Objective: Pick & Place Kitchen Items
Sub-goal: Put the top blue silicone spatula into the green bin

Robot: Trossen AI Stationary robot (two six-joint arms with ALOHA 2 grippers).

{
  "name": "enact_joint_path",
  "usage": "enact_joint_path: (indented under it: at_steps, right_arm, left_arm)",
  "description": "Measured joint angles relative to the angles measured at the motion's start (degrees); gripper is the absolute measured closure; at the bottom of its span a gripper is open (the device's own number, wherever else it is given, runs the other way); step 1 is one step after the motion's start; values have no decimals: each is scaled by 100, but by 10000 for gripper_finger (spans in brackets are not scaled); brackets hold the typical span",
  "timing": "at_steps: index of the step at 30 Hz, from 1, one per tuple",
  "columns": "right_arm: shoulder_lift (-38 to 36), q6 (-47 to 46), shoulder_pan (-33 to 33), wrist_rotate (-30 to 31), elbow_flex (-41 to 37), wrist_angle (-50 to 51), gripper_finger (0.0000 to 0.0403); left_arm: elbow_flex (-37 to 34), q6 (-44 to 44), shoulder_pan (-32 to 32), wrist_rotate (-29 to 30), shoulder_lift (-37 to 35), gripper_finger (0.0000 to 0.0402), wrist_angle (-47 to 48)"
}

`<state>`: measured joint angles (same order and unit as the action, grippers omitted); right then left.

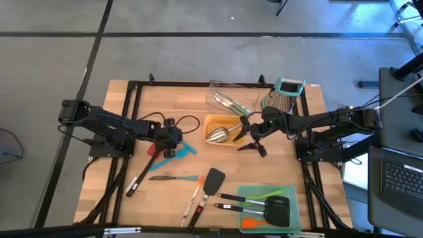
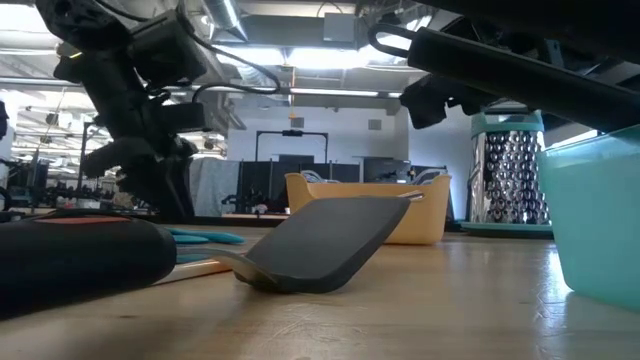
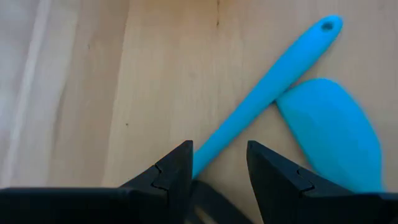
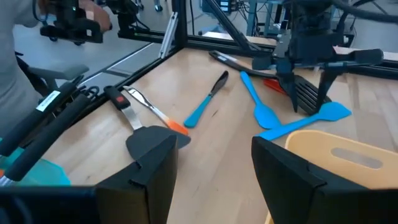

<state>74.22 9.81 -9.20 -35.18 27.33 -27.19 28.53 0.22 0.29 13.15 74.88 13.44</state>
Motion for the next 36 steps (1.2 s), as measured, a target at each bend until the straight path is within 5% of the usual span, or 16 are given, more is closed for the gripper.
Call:
enact_joint_path:
  at_steps: [12, 19, 29, 36]
  right_arm:
    - [-2, -167, 65, 387, 0, -217, 196]
    - [-2, -160, 66, 375, 0, -394, 196]
    - [-2, -379, 73, 359, 0, -382, 196]
    - [-2, -406, 73, 356, 66, -480, 196]
  left_arm:
    - [37, 1111, 143, 137, 631, 256, 53]
    - [197, 1109, 579, -690, 864, 261, 39]
    - [224, 939, 711, -1174, 1048, 383, -83]
    - [642, 112, 729, -1419, 1121, 395, 428]
